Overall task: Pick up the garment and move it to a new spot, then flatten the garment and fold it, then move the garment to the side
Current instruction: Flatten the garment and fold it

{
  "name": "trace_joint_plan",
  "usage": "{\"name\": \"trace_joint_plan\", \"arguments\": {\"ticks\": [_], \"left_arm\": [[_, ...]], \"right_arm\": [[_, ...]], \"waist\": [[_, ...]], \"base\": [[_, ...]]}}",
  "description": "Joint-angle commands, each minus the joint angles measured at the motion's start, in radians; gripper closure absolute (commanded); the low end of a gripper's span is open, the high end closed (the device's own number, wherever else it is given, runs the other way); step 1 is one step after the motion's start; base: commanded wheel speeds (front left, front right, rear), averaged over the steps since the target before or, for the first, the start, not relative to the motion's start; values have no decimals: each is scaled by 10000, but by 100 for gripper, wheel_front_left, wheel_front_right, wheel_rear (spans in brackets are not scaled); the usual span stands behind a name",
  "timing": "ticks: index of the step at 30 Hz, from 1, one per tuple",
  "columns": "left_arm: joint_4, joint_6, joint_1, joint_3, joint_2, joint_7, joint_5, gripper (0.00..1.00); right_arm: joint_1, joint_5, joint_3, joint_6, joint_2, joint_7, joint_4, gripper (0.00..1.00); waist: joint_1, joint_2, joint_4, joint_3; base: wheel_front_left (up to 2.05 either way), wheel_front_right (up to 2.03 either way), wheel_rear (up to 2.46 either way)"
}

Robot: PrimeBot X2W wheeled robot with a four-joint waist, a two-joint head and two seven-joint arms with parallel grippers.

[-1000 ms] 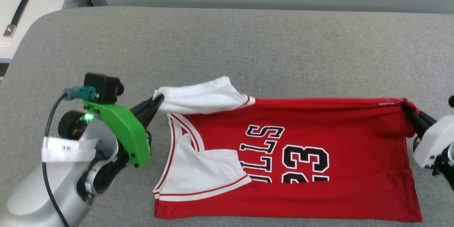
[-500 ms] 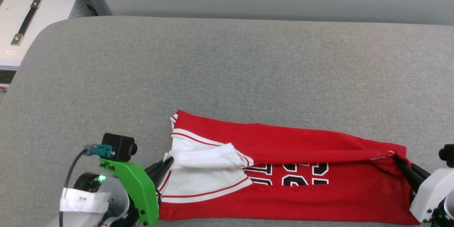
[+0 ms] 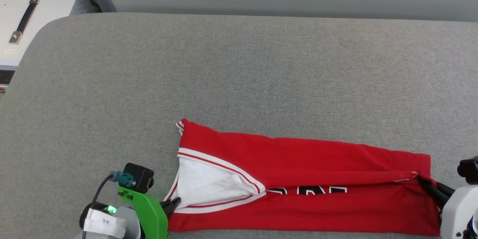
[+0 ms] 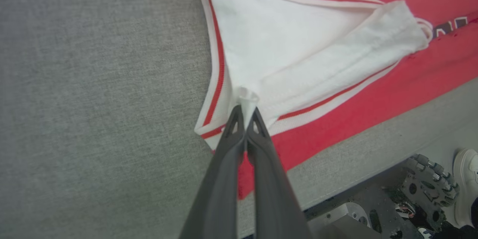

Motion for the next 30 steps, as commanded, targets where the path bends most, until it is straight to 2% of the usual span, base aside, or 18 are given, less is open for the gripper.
{"name": "trace_joint_plan", "arguments": {"ticks": [1, 3, 4, 5, 6, 13, 19, 25, 30], "left_arm": [[169, -91, -53, -75, -83, 37, 156, 100], [404, -168, -183, -279, -158, 42, 447, 100], [542, -212, -235, -366, -231, 27, 549, 71], [645, -249, -266, -419, -296, 5, 604, 13], [774, -273, -294, -459, -385, -46, 648, 0], [1418, -397, -314, -577, -688, -464, 836, 0], [1505, -298, -124, -325, -801, -1090, 715, 0], [1007, 126, 63, 299, -916, -2250, 634, 0], [601, 442, 196, 821, -1164, -3581, 767, 0]], "right_arm": [[98, -141, 70, -13, -117, 37, 13, 100], [88, -285, 231, -13, -208, 40, 23, 99], [82, -302, 304, -13, -229, 55, 47, 64], [73, -317, 353, -13, -243, 49, 67, 0], [61, -320, 400, -13, -239, 59, 123, 0], [89, -155, 646, -13, -220, 196, 337, 0], [232, 294, 449, -13, -211, 400, 4, 0], [554, 820, -299, -13, -50, 1020, -654, 0], [915, 904, -1393, -13, 334, 2000, -1188, 0]], "waist": [[0, -1, 16, 32], [0, -1, 21, 70], [0, -1, 21, 87], [0, -1, 19, 99], [0, -1, 9, 105], [0, -1, -89, -132], [0, -1, -198, -697], [0, -1, -226, -1076], [0, -1, -167, -1182]], "base": [[0, 0, 0], [0, 0, 0], [0, 0, 0], [0, 0, 0], [0, 0, 0], [0, 0, 0], [0, 0, 0], [0, 0, 0], [0, 0, 0]]}}
